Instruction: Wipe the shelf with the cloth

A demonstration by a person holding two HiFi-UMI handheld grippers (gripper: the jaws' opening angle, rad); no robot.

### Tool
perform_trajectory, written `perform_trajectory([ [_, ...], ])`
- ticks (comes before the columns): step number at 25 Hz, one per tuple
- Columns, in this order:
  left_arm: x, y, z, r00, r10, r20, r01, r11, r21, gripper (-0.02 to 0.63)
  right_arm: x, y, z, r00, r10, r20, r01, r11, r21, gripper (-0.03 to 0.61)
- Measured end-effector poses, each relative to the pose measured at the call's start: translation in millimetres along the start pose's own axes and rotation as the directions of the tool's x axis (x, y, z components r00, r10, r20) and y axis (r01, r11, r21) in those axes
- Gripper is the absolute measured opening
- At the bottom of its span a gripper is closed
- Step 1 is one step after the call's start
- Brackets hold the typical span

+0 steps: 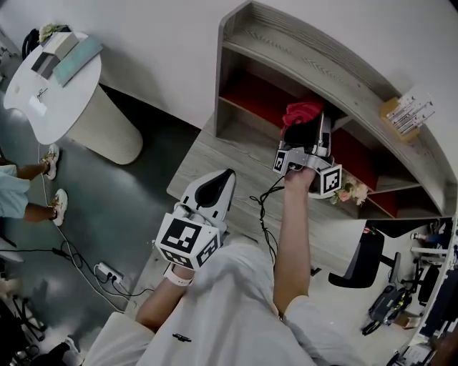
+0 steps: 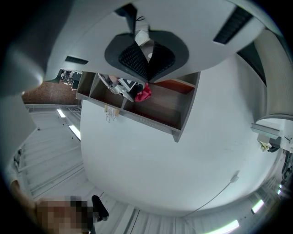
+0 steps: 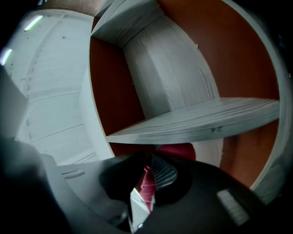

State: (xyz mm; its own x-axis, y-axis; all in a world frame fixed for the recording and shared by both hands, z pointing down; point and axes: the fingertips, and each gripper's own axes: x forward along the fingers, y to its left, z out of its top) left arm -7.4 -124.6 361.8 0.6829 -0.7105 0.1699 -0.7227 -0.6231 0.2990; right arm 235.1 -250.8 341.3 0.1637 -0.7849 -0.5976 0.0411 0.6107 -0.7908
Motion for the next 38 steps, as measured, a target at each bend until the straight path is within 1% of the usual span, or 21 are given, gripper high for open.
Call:
perform_trajectory([
  [4,3.9,-1.8,-3.9,1.0,-0.008,-0.01,0.008,1.0,-0.003,0.006,-9.2,-19.6,2.1,0.996,-0.086,-0.004,0.085,0.995,-0.044,0.038],
  [6,4.3,-1.2,-4.5,1.0,-0.006,-0.011,0.006,1.0,-0.004,0.006,-11.3,-25.5,-0.4,0.991,-0.131,-0.022,0.129,0.987,-0.095,0.038],
  [8,4.6,0.1,-4.7,1.0,-0.003,-0.01,0.003,1.0,-0.006,0.005,-13.4,-29.6,-6.0,0.982,-0.179,-0.063,0.166,0.971,-0.174,0.055],
  [11,5.2,3.3,-5.0,1.0,0.003,-0.01,-0.003,1.0,-0.012,0.005,-17.8,-31.8,-19.2,0.959,-0.247,-0.141,0.192,0.928,-0.321,0.097],
  [14,5.5,6.7,-5.3,1.0,0.009,-0.008,-0.009,1.0,-0.019,0.006,-24.2,-34.3,-33.0,0.924,-0.326,-0.2,0.198,0.856,-0.478,0.145],
  [15,5.7,7.1,-5.3,1.0,0.01,-0.007,-0.01,1.0,-0.021,0.006,-26.5,-35.4,-37.3,0.91,-0.355,-0.216,0.195,0.824,-0.533,0.172],
  [18,6.6,8.2,-5.1,1.0,0.012,-0.005,-0.012,1.0,-0.025,0.006,-31.5,-39.6,-50.7,0.862,-0.435,-0.259,0.153,0.712,-0.686,0.183],
  [19,6.9,8.4,-5.2,1.0,0.012,-0.005,-0.012,1.0,-0.027,0.006,-33.1,-42.2,-53.7,0.844,-0.465,-0.266,0.139,0.67,-0.729,0.183],
  [20,7.3,8.5,-5.3,1.0,0.012,-0.004,-0.012,1.0,-0.028,0.006,-34.6,-45.7,-55.5,0.825,-0.498,-0.267,0.123,0.619,-0.776,0.183],
  [21,8.0,8.6,-5.6,1.0,0.012,-0.004,-0.012,1.0,-0.029,0.005,-35.9,-50.1,-57.0,0.804,-0.534,-0.264,0.098,0.556,-0.826,0.184],
  [23,9.2,9.2,-6.9,1.0,0.013,-0.006,-0.013,0.999,-0.032,0.006,-38.1,-59.6,-60.4,0.761,-0.599,-0.249,0.03,0.416,-0.909,0.206],
  [24,9.5,9.8,-7.6,1.0,0.013,-0.006,-0.013,0.999,-0.033,0.006,-39.1,-63.5,-61.7,0.744,-0.625,-0.236,-0.006,0.347,-0.938,0.223],
  [26,9.5,12.1,-8.1,1.0,0.013,-0.006,-0.014,0.999,-0.035,0.006,-40.0,-70.2,-62.0,0.723,-0.664,-0.189,-0.06,0.212,-0.975,0.244],
  [27,9.4,13.5,-7.8,1.0,0.015,-0.006,-0.016,0.999,-0.037,0.006,-40.3,-74.5,-60.7,0.713,-0.684,-0.158,-0.07,0.154,-0.986,0.261],
  [28,9.4,14.7,-7.4,1.0,0.018,-0.005,-0.018,0.999,-0.038,0.006,-40.9,-80.1,-58.9,0.698,-0.705,-0.124,-0.07,0.106,-0.992,0.289],
  [29,9.6,15.8,-6.9,1.0,0.021,-0.005,-0.021,0.999,-0.039,0.006,-42.2,-87.2,-57.2,0.678,-0.729,-0.093,-0.067,0.064,-0.996,0.312],
  [31,10.2,17.5,-6.1,1.0,0.025,-0.004,-0.025,0.999,-0.04,0.006,-45.8,-103.6,-55.5,0.623,-0.781,-0.04,-0.074,-0.008,-0.997,0.349],
  [34,11.4,20.4,-5.0,1.0,0.027,-0.001,-0.027,0.999,-0.041,0.006,-46.0,-122.6,-54.2,0.541,-0.84,0.039,-0.112,-0.118,-0.987,0.357],
  [35,11.7,21.4,-4.8,1.0,0.028,-0.001,-0.028,0.999,-0.042,0.006,-44.5,-126.6,-53.2,0.511,-0.857,0.063,-0.12,-0.144,-0.982,0.357],
  [36,11.9,22.5,-4.6,1.0,0.03,-0.001,-0.03,0.999,-0.043,0.006,-42.8,-129.2,-52.7,0.477,-0.875,0.081,-0.127,-0.159,-0.979,0.356],
  [38,11.7,24.8,-3.9,0.999,0.033,-0.001,-0.033,0.998,-0.045,0.006,-39.2,-131.5,-53.7,0.4,-0.912,0.093,-0.155,-0.168,-0.974,0.356],
])
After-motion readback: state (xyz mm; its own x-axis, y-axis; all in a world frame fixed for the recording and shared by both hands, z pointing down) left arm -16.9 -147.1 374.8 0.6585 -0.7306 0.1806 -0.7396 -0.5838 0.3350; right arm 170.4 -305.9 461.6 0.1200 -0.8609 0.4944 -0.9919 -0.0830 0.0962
